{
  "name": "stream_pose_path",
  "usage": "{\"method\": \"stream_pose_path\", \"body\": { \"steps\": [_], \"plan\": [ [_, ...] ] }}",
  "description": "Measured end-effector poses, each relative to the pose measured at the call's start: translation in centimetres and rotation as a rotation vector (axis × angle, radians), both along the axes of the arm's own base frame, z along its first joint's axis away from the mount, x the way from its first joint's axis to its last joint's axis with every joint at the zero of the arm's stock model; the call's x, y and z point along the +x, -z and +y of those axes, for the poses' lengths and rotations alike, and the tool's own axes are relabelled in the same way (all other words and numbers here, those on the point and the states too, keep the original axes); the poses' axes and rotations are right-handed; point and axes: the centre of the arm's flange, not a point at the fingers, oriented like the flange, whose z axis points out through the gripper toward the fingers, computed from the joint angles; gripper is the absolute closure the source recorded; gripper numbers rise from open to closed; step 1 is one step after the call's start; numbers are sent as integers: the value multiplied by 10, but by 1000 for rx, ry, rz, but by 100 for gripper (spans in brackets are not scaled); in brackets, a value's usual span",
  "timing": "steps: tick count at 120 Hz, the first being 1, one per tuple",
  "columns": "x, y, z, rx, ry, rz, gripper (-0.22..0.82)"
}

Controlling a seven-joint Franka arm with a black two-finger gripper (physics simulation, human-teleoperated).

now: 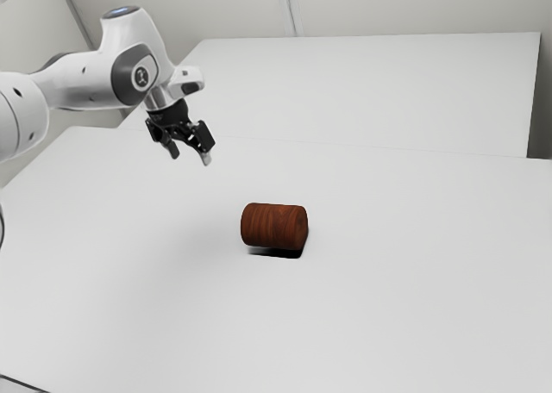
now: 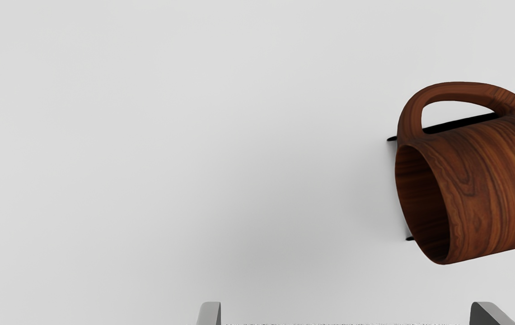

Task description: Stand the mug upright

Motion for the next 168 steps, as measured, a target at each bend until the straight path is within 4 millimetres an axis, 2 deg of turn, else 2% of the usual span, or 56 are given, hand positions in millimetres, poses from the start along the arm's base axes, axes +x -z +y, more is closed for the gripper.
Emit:
{"method": "stream_pose_path", "body": {
  "steps": [13, 30, 45, 66, 107, 168],
  "plan": [
    [-2, 6, 6, -12, -1, 1, 0],
    [-4, 43, 22, -182, -80, 25, 0],
    [-1, 71, 16, -354, -101, 54, 0],
    [3, 119, 20, -561, -128, 86, 0],
    [4, 178, 24, -802, -109, 66, 0],
    [-2, 208, 11, -994, -59, -23, 0]
  ]
}}
